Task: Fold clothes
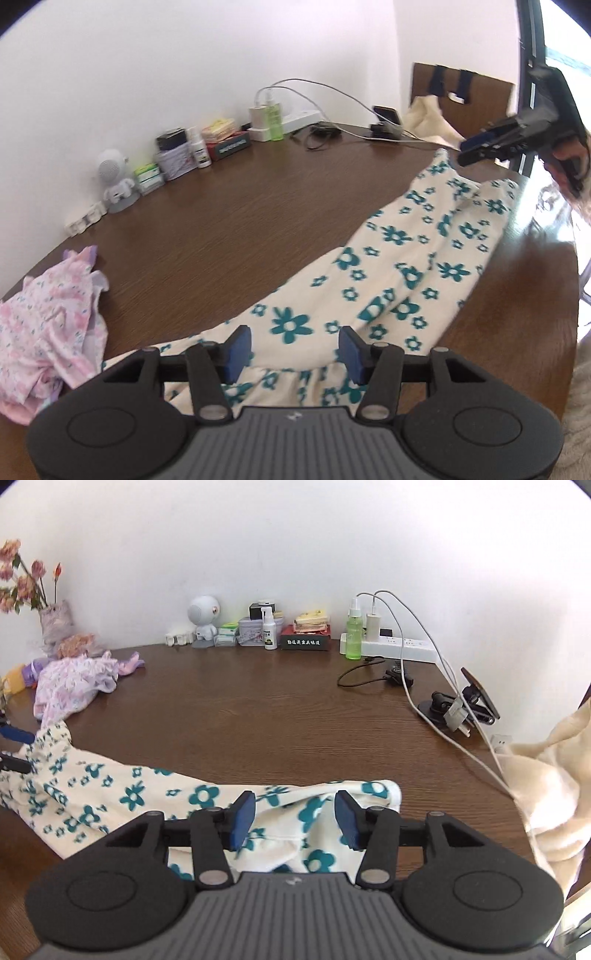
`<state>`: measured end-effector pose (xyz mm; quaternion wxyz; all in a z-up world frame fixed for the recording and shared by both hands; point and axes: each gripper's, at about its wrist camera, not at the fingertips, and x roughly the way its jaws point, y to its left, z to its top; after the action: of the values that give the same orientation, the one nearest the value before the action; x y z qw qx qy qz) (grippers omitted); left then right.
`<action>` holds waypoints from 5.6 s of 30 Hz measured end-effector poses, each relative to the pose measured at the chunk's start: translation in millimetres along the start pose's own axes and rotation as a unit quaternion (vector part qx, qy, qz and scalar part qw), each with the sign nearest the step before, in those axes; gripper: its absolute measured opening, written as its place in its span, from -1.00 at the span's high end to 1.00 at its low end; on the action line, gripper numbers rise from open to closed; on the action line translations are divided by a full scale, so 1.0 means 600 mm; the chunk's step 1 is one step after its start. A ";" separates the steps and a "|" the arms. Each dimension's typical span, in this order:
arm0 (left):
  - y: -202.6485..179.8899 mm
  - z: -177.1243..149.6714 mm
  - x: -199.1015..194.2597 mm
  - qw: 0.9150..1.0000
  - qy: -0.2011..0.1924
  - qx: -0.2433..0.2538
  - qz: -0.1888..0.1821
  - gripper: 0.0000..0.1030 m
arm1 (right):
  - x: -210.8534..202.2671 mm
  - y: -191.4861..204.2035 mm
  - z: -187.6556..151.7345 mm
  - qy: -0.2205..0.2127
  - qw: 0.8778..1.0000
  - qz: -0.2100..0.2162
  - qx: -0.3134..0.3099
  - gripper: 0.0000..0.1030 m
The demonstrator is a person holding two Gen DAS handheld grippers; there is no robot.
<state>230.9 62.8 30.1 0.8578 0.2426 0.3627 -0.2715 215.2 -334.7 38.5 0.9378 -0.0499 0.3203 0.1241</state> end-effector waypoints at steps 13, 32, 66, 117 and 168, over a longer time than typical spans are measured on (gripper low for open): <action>-0.093 0.021 0.008 0.995 0.002 0.103 -0.016 0.67 | 0.099 0.062 0.041 0.121 0.910 0.071 -0.391 0.07; -0.088 0.025 0.001 0.998 0.000 0.059 0.003 0.30 | 0.016 0.046 -0.010 0.057 0.928 0.036 -0.366 0.56; -0.029 -0.011 0.028 0.997 -0.030 -0.070 -0.013 -0.26 | 0.042 0.081 -0.059 0.024 0.995 0.068 -0.067 0.43; -0.085 -0.056 -0.123 0.953 -0.146 -0.242 0.108 -0.86 | -0.128 0.043 -0.097 -0.066 0.990 -0.039 0.121 -0.95; -0.269 0.242 0.188 0.976 -0.114 0.073 -0.170 0.79 | 0.012 -0.052 -0.161 -0.073 0.898 -0.017 0.434 0.54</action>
<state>265.1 -177.5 -0.3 0.8150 0.2070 0.2772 -0.4649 171.9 -380.3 -41.8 0.8892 0.3656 0.2723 -0.0393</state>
